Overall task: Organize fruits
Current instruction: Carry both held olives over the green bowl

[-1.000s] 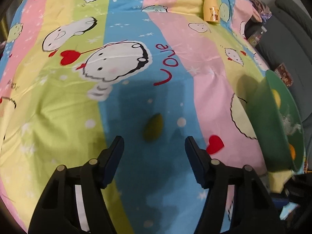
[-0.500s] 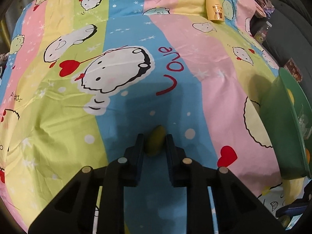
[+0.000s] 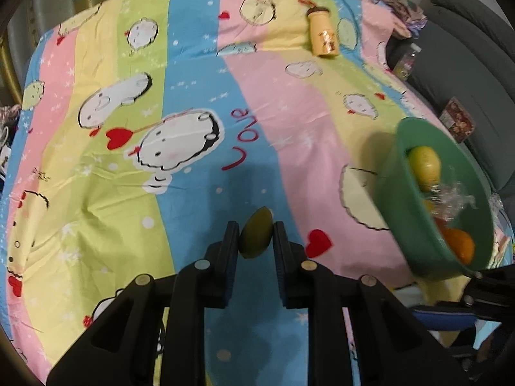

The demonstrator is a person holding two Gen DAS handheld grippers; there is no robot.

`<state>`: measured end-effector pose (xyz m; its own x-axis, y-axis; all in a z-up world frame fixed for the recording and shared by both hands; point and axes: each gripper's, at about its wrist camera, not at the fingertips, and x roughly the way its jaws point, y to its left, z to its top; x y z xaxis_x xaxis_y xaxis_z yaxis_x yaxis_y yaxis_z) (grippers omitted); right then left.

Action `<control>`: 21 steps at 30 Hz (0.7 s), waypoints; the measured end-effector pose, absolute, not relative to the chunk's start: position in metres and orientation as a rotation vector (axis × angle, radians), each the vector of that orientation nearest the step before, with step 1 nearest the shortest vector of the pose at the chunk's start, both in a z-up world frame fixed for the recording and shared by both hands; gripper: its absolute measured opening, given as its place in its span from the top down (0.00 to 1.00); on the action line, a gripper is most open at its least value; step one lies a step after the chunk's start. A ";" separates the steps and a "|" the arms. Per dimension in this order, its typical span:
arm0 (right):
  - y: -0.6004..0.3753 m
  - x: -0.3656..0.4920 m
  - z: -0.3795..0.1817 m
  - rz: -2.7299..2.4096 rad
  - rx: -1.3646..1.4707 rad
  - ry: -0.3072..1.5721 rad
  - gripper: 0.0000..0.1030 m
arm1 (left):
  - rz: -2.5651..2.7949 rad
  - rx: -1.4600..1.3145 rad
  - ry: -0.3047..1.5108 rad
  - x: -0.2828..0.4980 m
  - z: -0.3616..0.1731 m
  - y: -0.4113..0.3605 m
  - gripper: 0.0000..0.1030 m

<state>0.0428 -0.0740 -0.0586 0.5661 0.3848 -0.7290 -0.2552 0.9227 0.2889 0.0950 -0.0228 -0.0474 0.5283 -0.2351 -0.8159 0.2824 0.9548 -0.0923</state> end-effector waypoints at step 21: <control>-0.090 0.016 -0.017 0.312 0.146 0.771 0.80 | -0.399 0.083 0.841 0.040 0.013 -0.051 0.80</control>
